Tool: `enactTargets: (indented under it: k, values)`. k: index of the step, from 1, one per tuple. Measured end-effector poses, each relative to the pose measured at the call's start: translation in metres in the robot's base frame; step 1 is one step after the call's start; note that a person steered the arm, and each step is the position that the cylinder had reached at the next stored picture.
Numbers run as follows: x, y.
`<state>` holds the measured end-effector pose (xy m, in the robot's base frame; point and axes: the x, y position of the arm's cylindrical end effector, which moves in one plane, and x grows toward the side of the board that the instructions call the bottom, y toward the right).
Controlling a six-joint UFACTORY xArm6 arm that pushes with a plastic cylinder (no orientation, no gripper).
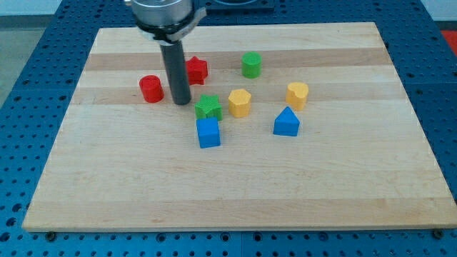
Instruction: Push the green star into the yellow heart
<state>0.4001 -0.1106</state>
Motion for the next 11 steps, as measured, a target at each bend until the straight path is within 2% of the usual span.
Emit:
enactTargets:
  k: [2, 3, 4, 9, 11]
  values:
    - [0.036, -0.003]
    - [0.036, 0.013]
    - [0.036, 0.055]
    - [0.001, 0.179]
    - [-0.014, 0.171]
